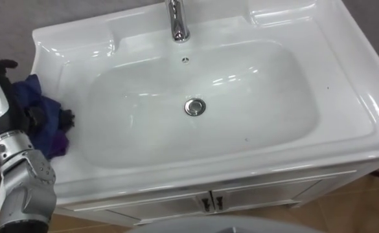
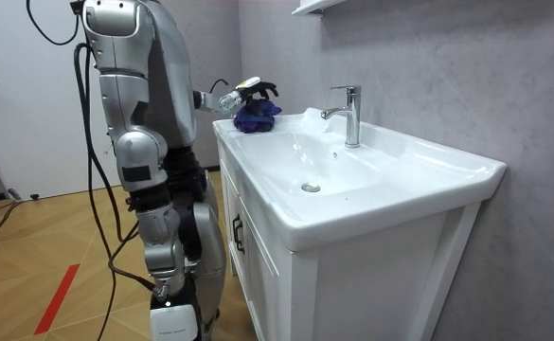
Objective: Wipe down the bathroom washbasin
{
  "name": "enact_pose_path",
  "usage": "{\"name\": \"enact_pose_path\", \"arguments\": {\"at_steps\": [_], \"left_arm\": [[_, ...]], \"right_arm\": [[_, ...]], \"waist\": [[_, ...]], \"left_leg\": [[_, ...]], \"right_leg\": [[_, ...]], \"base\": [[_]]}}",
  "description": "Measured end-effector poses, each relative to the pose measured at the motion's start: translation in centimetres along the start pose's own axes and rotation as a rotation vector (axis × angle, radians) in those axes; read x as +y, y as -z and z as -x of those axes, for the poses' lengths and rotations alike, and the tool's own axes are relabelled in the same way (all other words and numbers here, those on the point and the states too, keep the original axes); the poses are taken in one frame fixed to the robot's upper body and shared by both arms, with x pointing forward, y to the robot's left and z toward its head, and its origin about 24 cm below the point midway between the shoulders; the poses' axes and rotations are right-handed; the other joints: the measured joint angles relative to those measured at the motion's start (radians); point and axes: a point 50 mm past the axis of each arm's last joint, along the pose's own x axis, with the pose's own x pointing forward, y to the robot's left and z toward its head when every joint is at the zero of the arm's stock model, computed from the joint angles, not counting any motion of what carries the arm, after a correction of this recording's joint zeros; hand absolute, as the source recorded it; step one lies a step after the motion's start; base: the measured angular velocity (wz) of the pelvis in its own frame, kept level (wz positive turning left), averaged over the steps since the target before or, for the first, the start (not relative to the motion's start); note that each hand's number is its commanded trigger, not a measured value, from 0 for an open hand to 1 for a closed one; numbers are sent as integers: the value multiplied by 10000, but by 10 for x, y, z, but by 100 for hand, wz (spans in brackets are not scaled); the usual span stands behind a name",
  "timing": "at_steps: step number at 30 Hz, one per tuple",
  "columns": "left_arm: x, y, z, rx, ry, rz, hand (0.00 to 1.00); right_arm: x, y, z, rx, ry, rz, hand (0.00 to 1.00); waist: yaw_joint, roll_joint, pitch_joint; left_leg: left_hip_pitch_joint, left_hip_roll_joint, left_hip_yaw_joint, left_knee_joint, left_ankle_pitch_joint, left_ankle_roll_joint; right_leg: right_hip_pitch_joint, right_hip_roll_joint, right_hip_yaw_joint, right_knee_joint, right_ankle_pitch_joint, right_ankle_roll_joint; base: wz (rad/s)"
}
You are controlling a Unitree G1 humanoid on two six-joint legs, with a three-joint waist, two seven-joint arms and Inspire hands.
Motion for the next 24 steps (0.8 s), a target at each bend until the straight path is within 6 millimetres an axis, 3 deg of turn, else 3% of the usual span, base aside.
{"name": "enact_pose_path", "arguments": {"at_steps": [11, 20, 24], "left_arm": [[3, -4, -1, -125, -75, 253, 0], [4, -6, -3, 414, 60, 1691, 0], [14, -19, -7, 255, -344, 2809, 0]], "right_arm": [[3, -5, 0, -72, -93, 566, 0], [3, -8, 0, -210, -67, 510, 0], [3, -9, 0, -240, 20, 331, 0]], "waist": [[-60, -38, 7], [-269, -58, 8], [-192, -114, -9]], "left_leg": [[4, -7, -12, -1, 0, 0], [34, -7, -6, -2, 0, 0], [38, -7, -6, 1, 0, 0]], "right_leg": [[55, -1, -29, -6, -20, 8], [84, 1, -22, 0, -20, 9], [76, 3, -10, 0, -20, 9]], "base": [[0], [0], [0]]}}
